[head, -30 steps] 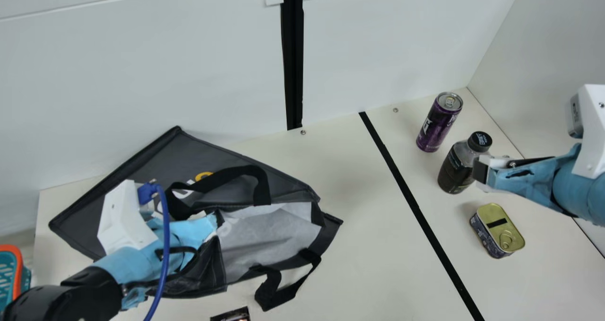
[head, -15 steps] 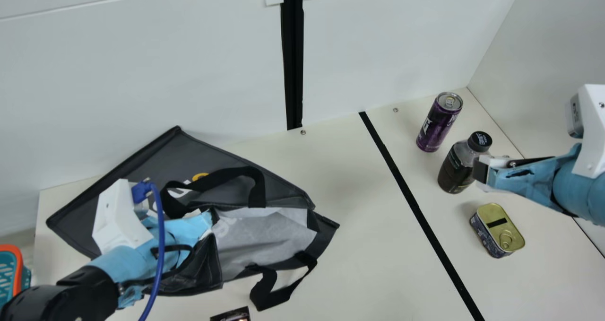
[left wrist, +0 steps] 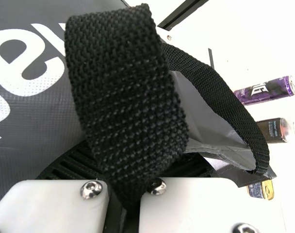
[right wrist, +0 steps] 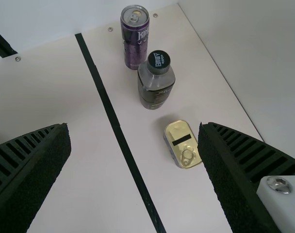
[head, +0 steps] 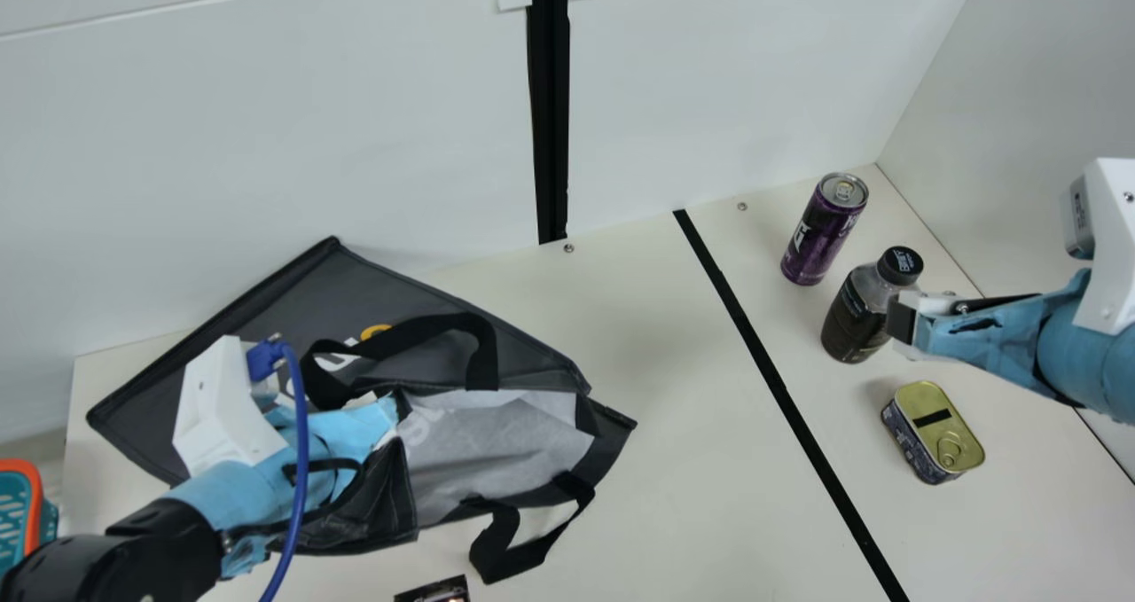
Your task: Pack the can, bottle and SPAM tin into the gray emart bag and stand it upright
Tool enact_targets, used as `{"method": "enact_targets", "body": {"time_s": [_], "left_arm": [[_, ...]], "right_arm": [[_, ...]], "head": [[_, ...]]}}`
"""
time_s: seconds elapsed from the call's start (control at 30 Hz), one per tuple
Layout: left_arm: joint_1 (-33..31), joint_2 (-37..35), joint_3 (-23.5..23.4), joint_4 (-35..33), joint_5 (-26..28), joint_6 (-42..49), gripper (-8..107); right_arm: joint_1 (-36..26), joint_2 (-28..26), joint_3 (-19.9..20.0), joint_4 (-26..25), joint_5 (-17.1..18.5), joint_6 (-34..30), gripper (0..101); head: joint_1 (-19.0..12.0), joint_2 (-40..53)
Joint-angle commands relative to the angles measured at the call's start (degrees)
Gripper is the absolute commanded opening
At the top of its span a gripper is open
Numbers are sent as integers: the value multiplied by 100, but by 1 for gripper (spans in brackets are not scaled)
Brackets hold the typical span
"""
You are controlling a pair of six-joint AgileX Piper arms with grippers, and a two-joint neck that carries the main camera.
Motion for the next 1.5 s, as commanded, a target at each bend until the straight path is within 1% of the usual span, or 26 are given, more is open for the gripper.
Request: {"method": "enact_targets", "body": {"time_s": [0.0,1.03,1.17,1.47], "left_arm": [[0,0,0,0,0,0,-8],[0,0,0,0,0,0,-8],[0,0,0,0,0,0,-8],[0,0,0,0,0,0,-8]], "right_arm": [[0,0,0,0,0,0,95],[0,0,0,0,0,0,95],[109,-50,69,-106,-8,122,95],[35,69,31,-149,-56,123,95]], "head": [[-130,-14],[-130,-14],[-130,-14],[-130,-14]]}}
